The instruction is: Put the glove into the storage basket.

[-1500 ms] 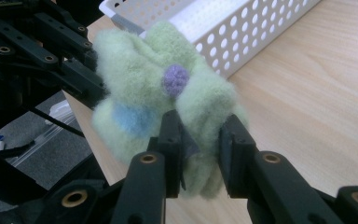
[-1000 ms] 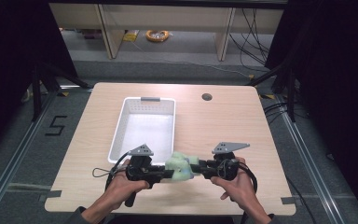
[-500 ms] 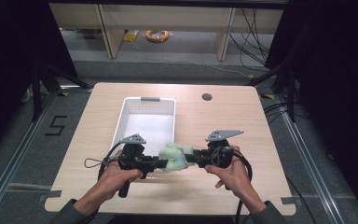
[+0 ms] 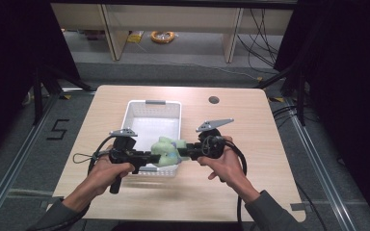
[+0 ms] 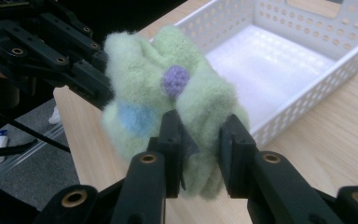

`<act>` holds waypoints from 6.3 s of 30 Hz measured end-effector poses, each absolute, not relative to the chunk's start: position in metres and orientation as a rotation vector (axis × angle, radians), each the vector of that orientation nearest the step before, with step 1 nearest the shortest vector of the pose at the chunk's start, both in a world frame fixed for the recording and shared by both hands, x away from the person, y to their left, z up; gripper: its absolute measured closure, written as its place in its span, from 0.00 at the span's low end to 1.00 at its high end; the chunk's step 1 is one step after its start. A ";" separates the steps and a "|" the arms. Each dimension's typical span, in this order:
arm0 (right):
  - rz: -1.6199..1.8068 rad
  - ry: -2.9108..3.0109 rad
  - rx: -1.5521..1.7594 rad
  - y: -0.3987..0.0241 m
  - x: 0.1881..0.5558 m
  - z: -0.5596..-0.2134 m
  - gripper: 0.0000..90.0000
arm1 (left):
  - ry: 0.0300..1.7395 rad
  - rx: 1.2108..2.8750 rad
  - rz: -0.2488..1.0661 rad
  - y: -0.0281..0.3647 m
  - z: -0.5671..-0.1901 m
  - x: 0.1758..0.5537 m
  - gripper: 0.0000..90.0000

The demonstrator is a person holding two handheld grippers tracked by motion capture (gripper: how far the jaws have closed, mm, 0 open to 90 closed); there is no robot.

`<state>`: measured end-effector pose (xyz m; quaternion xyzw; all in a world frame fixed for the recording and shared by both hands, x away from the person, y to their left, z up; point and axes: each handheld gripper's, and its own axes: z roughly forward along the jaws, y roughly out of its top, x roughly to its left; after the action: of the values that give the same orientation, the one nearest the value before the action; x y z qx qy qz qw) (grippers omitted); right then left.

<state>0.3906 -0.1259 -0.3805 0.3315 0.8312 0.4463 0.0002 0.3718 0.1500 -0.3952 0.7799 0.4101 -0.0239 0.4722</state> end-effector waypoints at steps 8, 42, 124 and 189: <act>1.345 2.643 1.026 -0.097 0.407 -0.381 0.82 | 1.083 1.898 -0.054 0.173 -0.401 0.386 0.83; 1.049 2.778 1.180 -0.045 0.439 -0.440 0.79 | 1.229 2.045 -0.078 0.191 -0.451 0.418 0.83; 1.297 2.595 1.110 -0.152 0.402 -0.405 0.43 | 1.057 1.950 -0.026 0.140 -0.415 0.341 0.40; 1.526 2.446 1.106 -0.226 0.328 -0.460 0.24 | 0.912 2.004 0.035 0.112 -0.479 0.292 0.21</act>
<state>0.3278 -0.2259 -0.4602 0.3581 0.7918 0.4940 0.0269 0.2920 0.1124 -0.4785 0.8114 0.3694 0.0142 0.4528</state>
